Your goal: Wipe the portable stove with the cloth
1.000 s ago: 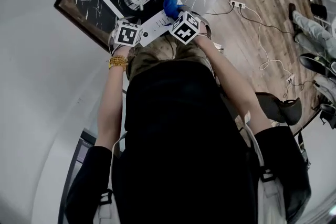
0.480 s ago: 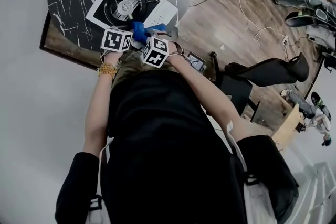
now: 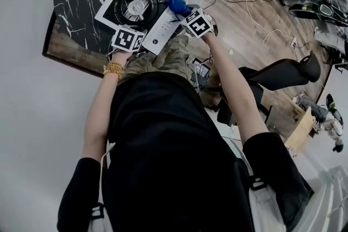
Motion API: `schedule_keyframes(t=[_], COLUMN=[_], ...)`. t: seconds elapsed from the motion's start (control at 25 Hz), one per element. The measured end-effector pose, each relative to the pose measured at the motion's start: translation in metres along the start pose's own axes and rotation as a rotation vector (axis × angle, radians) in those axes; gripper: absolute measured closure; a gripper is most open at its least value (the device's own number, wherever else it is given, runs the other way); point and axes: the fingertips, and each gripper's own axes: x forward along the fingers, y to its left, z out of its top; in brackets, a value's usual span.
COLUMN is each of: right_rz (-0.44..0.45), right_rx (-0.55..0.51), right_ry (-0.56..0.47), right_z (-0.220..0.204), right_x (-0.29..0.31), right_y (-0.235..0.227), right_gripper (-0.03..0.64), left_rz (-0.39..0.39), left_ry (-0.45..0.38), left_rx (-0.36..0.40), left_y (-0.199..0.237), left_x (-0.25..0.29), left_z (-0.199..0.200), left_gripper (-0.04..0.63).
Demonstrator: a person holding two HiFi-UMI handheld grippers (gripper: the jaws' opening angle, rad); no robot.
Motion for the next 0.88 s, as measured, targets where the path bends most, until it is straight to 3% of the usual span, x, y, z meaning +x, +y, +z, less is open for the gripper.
schedule_keyframes(t=[0.12, 0.24, 0.72, 0.88], right_rz=[0.039, 0.007, 0.181, 0.219], right_rx=[0.063, 0.045, -0.068, -0.026], right_ry=[0.016, 0.002, -0.011, 0.002], right_z=[-0.001, -0.002, -0.008, -0.014], right_x=[0.006, 0.005, 0.009, 0.014], right_y=[-0.012, 0.001, 0.169, 0.179], right_gripper=[0.539, 0.541, 0.543, 0.543], left_rz=[-0.009, -0.010, -0.040, -0.056], left_ry=[0.006, -0.001, -0.024, -0.035], left_rx=[0.004, -0.009, -0.062, -0.079], left_y=[0.000, 0.000, 0.003, 0.002], left_x=[0.000, 0.000, 0.001, 0.008], left_z=[0.002, 0.001, 0.003, 0.005], left_gripper=[0.499, 0.500, 0.508, 0.512])
